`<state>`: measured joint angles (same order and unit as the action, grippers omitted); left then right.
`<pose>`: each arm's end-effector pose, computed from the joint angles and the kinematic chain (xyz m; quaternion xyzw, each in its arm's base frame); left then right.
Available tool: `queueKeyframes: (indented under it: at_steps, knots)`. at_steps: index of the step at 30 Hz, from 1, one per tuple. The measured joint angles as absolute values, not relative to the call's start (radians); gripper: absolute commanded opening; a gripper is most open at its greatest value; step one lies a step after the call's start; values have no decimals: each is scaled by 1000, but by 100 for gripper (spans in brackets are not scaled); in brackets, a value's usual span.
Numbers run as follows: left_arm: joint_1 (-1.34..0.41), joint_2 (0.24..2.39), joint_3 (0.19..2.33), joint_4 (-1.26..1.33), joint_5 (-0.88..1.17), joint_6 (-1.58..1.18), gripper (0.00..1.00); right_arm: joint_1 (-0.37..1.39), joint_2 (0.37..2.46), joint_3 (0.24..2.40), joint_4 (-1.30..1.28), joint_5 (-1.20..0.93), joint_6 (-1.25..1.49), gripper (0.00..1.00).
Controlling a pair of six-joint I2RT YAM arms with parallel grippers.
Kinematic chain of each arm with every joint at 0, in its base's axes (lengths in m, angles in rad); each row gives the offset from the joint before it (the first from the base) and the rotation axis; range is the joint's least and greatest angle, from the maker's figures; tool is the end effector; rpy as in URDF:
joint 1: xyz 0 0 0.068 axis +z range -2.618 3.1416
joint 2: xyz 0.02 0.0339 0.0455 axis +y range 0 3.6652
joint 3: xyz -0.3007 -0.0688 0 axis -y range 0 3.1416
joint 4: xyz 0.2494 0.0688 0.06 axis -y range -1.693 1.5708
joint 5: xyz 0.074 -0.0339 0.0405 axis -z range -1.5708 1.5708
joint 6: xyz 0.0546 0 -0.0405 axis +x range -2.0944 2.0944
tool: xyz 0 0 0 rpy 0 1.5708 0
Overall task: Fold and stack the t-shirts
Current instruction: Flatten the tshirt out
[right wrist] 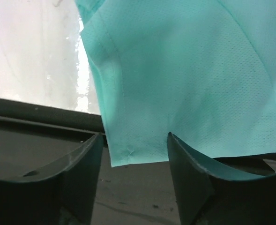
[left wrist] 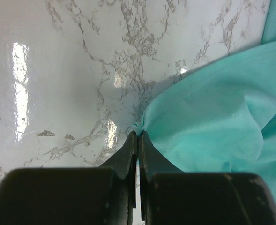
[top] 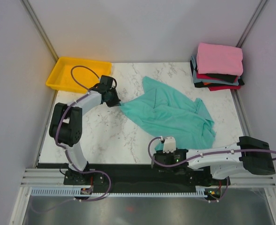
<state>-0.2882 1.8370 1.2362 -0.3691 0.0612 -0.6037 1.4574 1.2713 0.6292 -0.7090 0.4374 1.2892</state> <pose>0.3935 -0.1201 0.2061 -0.1410 0.9443 -0.1540 0.2543 0.0449 0.1900 0.1790 -0.0578 0.9689 0.0626 0.2325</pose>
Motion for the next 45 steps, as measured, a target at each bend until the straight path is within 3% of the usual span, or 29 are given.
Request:
queueKeyframes:
  at_steps: [8,11,12,14,20,24,31,38,41,45]
  knots:
    - [-288,1807,1221,-364,55,-604,2,1458,1430,661,-692,448,1275,43]
    - [-287,1807,1204,-365,54,-603,2,1460,1434,664,-685,446,1267,23]
    - [-287,1807,1199,-366,54,-603,2,1463,1435,664,-683,447,1267,9]
    - [-287,1806,1193,-366,54,-603,2,1464,1434,665,-682,450,1259,0]
    - [-287,1739,1171,-378,54,-603,2,1468,1404,718,-762,498,1261,0]
    - [-287,1572,1155,-422,50,-598,2,1466,1242,807,-879,600,1236,0]
    - [-287,1130,1186,-515,-18,-547,2,1462,1004,1259,-1000,842,1016,0]
    - [-287,830,1332,-548,-45,-411,2,1452,1068,1565,-976,1116,614,0]
    - [-287,773,1372,-554,-52,-355,2,1371,1149,1575,-885,1084,419,0]
    - [-287,773,1391,-600,-56,-313,2,1048,1251,1554,-778,906,277,0]
